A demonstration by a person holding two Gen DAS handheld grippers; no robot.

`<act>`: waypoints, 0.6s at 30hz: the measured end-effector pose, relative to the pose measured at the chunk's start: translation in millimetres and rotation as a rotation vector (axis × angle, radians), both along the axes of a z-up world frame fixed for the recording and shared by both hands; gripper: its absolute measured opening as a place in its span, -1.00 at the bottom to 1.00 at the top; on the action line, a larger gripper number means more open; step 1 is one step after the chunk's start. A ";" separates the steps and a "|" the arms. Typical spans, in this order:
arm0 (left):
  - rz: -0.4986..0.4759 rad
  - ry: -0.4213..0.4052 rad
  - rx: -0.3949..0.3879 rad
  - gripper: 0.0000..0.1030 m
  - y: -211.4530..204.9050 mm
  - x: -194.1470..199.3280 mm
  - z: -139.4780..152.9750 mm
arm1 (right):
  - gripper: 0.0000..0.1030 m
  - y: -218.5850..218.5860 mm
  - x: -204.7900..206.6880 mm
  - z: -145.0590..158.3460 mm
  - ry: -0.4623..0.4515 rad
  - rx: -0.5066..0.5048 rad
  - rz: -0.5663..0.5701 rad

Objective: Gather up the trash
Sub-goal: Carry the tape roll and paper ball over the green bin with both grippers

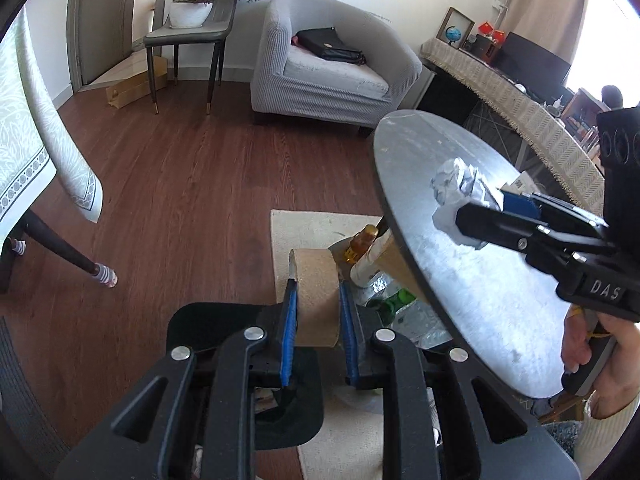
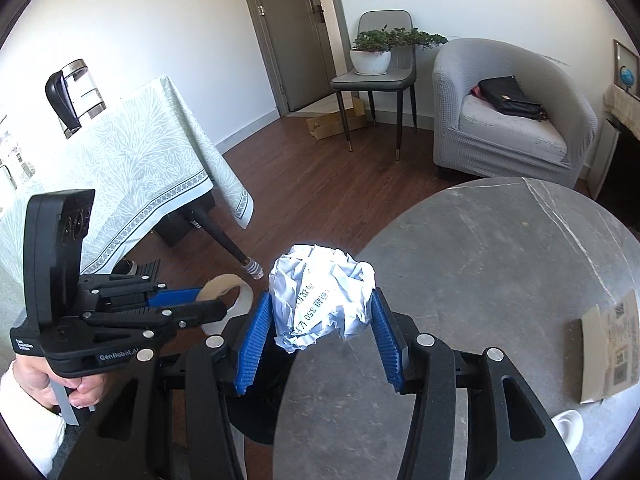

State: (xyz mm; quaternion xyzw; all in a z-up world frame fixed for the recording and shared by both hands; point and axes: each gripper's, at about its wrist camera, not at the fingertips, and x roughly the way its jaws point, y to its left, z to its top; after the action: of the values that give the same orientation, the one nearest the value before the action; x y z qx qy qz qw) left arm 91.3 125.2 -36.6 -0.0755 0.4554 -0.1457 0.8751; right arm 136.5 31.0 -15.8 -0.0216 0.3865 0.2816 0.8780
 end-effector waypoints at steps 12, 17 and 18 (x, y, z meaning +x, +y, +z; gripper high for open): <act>0.025 0.231 0.067 -0.57 47.7 -10.9 -72.9 | -0.02 56.1 3.6 -13.6 0.050 -0.038 0.069; 0.013 0.321 0.062 -0.60 55.5 -13.2 -101.6 | -0.02 77.7 8.1 -21.6 0.091 -0.023 0.102; 0.006 0.334 0.072 -0.60 55.4 -13.9 -107.6 | -0.02 82.2 9.1 -23.1 0.095 -0.030 0.107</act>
State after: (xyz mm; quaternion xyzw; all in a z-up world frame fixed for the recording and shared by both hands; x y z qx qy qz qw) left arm 77.5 180.6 -144.1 -0.0685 0.5991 -0.1118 0.7899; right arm 145.5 113.1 -38.9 -0.0418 0.4304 0.3229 0.8419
